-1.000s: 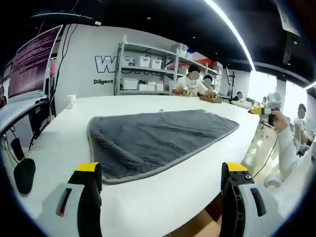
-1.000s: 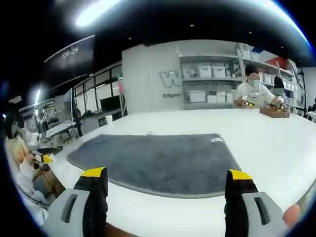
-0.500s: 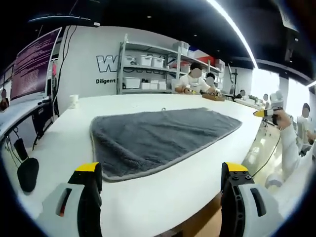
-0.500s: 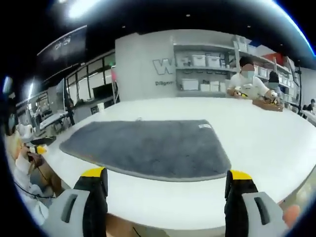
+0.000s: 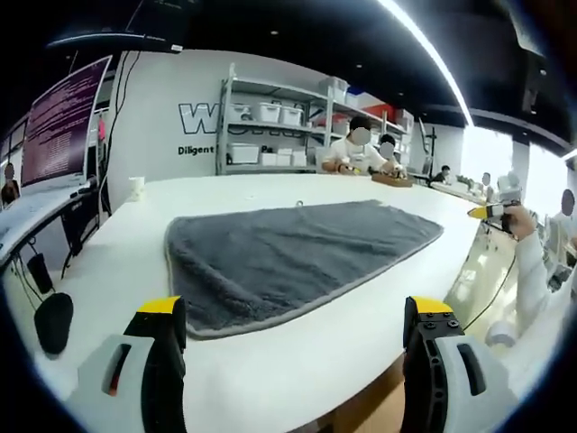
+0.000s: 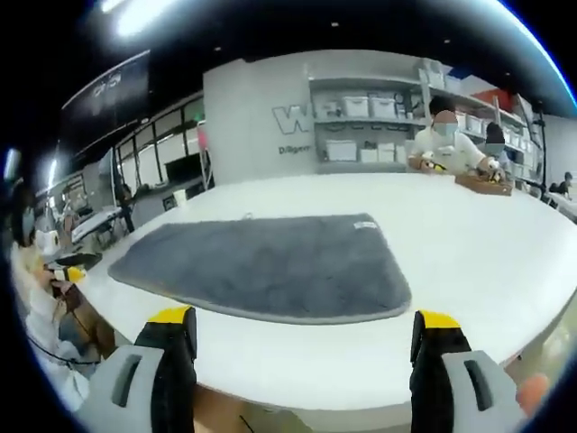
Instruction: Open the folded towel by lifting each exposed corner and separating the folded layers until the towel lies flat within the target outline without major curled edges
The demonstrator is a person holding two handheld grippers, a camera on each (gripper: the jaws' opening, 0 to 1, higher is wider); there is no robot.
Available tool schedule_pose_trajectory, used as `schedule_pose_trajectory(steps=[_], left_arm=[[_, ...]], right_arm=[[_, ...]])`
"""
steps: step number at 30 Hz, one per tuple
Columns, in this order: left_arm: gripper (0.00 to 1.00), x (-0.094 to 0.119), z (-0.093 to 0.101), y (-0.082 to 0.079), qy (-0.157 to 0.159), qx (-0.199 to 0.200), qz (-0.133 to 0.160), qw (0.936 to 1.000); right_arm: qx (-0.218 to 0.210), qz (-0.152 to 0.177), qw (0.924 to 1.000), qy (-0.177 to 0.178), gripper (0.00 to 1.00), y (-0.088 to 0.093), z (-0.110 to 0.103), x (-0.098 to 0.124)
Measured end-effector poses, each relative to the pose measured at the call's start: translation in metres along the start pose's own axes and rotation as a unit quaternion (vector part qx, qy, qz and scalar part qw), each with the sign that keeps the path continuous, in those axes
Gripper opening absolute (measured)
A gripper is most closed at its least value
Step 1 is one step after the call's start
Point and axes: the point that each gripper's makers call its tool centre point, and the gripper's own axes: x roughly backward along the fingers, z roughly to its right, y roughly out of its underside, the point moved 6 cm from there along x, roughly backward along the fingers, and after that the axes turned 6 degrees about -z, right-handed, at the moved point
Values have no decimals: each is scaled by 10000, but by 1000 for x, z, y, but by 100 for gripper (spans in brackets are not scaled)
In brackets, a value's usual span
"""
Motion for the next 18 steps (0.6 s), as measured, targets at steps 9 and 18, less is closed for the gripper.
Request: schedule_pose_trajectory(steps=[9,18], left_arm=[[100,-5,6,-3,9,-18,-40,10000],[100,-4,10,-2,-55,14,-51,10000]], right_arm=[[-29,-35,10000,-10,99,1,3,2],[-155,60,9996,-226,99,0,3,-2]])
